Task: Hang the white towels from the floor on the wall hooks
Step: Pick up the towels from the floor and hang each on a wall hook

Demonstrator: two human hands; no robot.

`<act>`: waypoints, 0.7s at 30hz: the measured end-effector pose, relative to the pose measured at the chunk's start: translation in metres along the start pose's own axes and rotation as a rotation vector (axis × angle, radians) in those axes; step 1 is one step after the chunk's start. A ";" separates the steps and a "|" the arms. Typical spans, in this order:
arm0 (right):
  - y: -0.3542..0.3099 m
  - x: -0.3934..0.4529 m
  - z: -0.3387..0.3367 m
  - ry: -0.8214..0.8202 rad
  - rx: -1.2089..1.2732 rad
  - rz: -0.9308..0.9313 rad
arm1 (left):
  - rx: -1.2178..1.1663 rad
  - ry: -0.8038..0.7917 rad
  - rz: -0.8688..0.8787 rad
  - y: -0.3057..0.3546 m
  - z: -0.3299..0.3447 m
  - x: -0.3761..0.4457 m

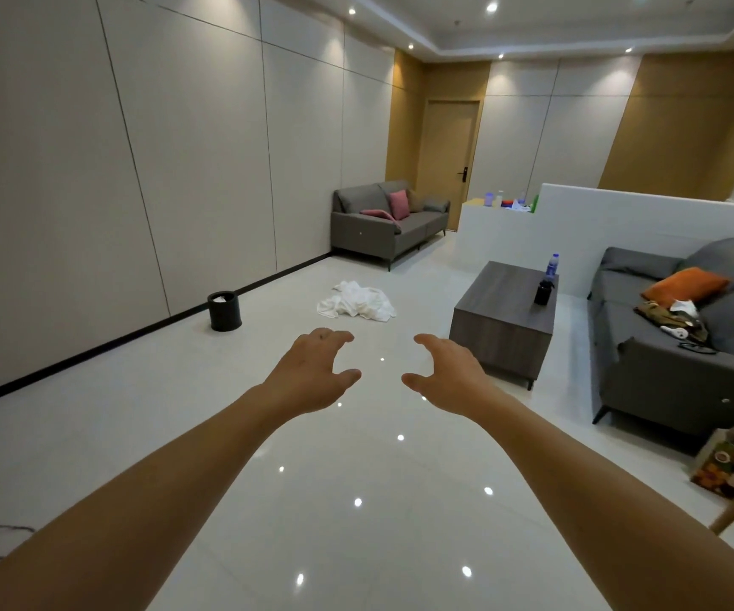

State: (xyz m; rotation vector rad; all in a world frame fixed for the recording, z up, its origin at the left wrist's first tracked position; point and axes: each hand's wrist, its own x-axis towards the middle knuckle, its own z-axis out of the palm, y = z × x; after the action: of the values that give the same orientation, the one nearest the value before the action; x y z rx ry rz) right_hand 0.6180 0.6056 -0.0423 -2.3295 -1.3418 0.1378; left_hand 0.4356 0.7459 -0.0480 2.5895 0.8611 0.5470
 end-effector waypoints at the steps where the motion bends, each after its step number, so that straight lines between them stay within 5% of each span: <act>1: 0.004 0.020 0.006 -0.003 0.001 -0.001 | 0.001 0.000 -0.007 -0.010 0.005 0.017; 21: 0.097 0.486 0.052 -0.104 0.035 -0.031 | 0.065 -0.049 -0.105 -0.143 0.070 0.456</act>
State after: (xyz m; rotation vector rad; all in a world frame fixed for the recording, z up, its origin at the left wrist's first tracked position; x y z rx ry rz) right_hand 0.9333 0.9906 -0.0659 -2.2997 -1.4125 0.2733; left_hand 0.7356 1.1242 -0.0599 2.5860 1.0070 0.4308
